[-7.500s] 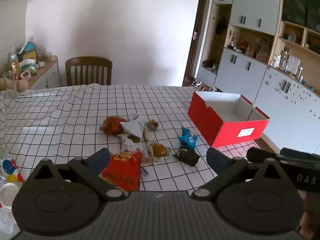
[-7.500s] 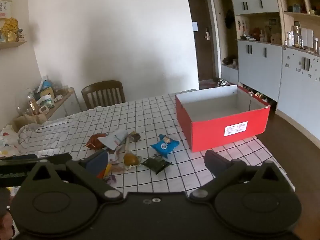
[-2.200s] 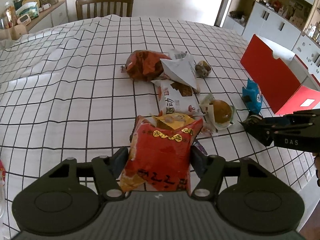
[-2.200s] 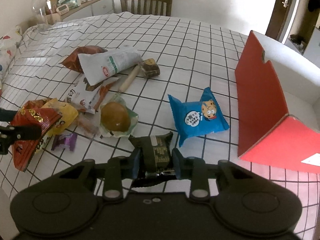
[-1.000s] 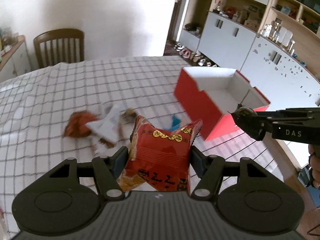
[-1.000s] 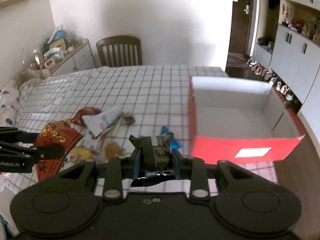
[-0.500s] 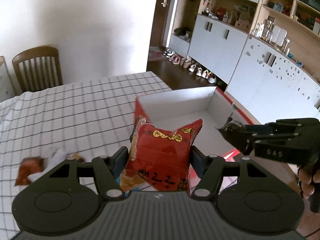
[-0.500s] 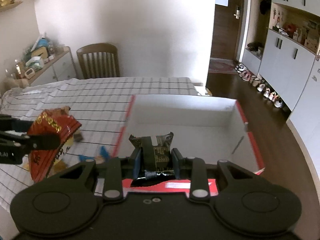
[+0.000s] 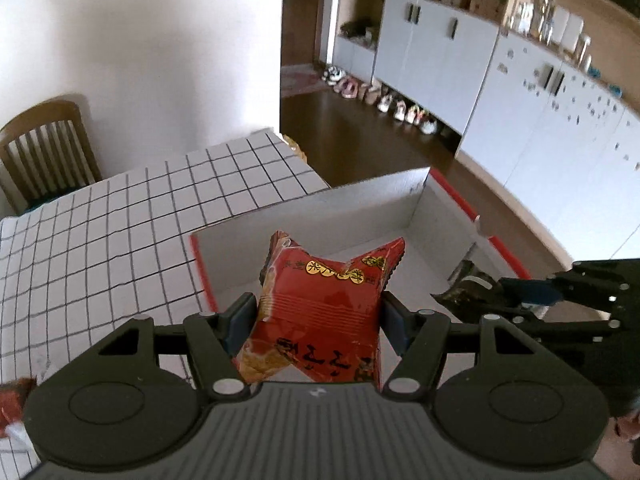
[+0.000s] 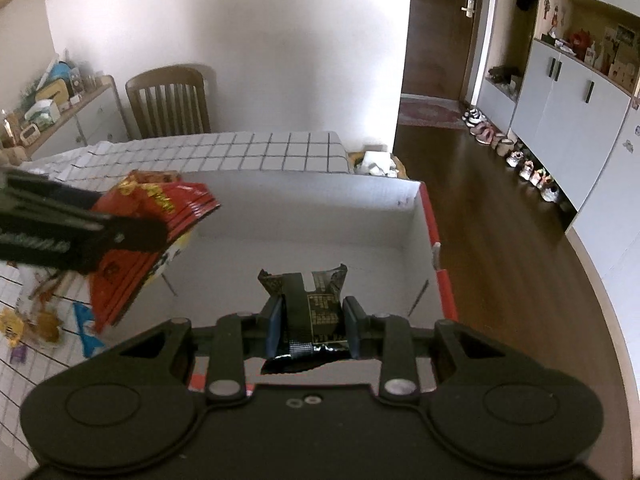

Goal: Organize snacks
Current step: 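Carry the red chip bag and dark green pack over the red box with both tools, then open the left tool to drop the chip bag while the right tool releases the green pack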

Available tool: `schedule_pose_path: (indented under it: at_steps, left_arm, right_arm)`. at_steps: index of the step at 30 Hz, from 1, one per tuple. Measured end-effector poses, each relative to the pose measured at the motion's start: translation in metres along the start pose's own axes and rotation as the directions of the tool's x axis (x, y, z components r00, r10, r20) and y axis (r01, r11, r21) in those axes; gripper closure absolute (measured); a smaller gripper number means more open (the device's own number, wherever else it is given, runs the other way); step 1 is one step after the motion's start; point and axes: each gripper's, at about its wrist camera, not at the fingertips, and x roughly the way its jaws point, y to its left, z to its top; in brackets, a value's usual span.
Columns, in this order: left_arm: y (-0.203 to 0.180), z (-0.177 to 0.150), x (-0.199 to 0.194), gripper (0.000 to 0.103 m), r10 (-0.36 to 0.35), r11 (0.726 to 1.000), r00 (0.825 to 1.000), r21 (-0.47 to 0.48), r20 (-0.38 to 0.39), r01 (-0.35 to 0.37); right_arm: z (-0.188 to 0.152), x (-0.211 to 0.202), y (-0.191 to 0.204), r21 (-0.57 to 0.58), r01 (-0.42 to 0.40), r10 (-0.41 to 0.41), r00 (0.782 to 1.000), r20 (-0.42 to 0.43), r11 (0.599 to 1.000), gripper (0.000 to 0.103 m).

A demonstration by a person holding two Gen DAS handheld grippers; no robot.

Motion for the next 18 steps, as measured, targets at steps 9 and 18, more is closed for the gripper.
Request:
schedule_pose_path:
  at_steps: [9, 18]
  left_arm:
    - [-0.024, 0.001, 0.050, 0.037, 0.043, 0.998, 0.994, 0.050, -0.104, -0.038]
    - [-0.028, -0.005, 0.079, 0.036, 0.041, 0.998, 0.978, 0.053, -0.203, -0.031]
  right_arm:
    - [0.000, 0.028, -0.016, -0.003, -0.005, 0.005, 0.998, -0.061, 1.000, 0.072]
    - [-0.002, 0.046, -0.022, -0.013, -0.011, 0.009, 0.994, -0.110, 1.000, 0.072]
